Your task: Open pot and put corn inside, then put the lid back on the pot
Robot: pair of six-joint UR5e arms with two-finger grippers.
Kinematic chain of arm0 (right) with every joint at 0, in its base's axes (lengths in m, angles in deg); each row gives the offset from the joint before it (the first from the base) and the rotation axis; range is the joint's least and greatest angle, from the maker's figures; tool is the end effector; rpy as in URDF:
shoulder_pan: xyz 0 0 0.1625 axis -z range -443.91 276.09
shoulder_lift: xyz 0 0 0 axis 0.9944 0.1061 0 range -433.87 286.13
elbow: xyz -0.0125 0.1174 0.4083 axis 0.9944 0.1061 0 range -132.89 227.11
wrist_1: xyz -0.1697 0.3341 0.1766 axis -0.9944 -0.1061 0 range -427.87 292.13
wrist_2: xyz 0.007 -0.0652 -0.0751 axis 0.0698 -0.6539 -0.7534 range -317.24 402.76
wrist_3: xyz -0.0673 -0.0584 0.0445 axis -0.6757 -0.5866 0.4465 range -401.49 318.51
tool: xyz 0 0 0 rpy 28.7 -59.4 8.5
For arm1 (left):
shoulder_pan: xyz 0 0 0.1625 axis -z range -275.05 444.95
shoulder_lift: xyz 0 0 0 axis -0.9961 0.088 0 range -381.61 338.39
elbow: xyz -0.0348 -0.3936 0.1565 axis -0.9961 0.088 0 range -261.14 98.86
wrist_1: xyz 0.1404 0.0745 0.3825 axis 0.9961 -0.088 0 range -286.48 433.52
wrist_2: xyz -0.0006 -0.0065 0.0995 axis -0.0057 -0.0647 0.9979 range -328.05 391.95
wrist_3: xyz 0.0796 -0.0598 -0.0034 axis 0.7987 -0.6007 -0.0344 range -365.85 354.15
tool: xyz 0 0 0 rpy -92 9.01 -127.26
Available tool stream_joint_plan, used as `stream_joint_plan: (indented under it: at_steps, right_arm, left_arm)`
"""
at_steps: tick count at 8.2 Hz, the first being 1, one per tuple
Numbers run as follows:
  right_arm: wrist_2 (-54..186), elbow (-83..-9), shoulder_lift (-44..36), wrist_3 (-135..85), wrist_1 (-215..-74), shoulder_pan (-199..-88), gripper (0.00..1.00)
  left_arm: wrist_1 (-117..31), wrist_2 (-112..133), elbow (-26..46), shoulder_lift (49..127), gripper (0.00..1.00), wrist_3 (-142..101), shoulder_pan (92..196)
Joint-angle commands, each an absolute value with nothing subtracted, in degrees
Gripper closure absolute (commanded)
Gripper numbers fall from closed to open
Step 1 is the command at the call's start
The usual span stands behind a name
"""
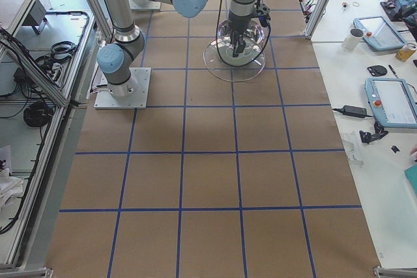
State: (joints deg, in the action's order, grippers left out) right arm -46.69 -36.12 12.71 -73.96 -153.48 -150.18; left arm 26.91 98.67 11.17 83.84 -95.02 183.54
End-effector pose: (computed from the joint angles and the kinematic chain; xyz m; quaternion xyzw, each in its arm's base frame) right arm -0.0843 -0.5252 0.5083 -0.0761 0.9970 0.0058 0.0085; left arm -0.2627 -0.5835 0.4132 0.5834 -0.7574 -0.0054 0.2930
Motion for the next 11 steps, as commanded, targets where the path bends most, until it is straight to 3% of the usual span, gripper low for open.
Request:
stream_joint_plan:
  at_steps: [1,9,10,11]
  right_arm:
    - [-46.5,-36.1,12.6,-74.2,-153.7,-150.2,0.96]
    - [-46.1,-36.1,12.6,-75.9,-153.9,-150.2,0.96]
    - [-46.1,-36.1,12.6,-75.9,-153.9,-150.2,0.96]
    - [-46.1,-36.1,12.6,-75.9,-153.9,-150.2,0.96]
  left_arm:
    - [29.0,97.6,11.2,87.7,1.0,-98.5,188.5]
    - [30.6,97.0,11.3,92.6,1.0,-106.3,192.3]
    - [30.6,97.8,11.3,92.6,0.63,-107.0,192.4]
    - [30.6,97.8,11.3,92.3,0.45,-108.9,192.8]
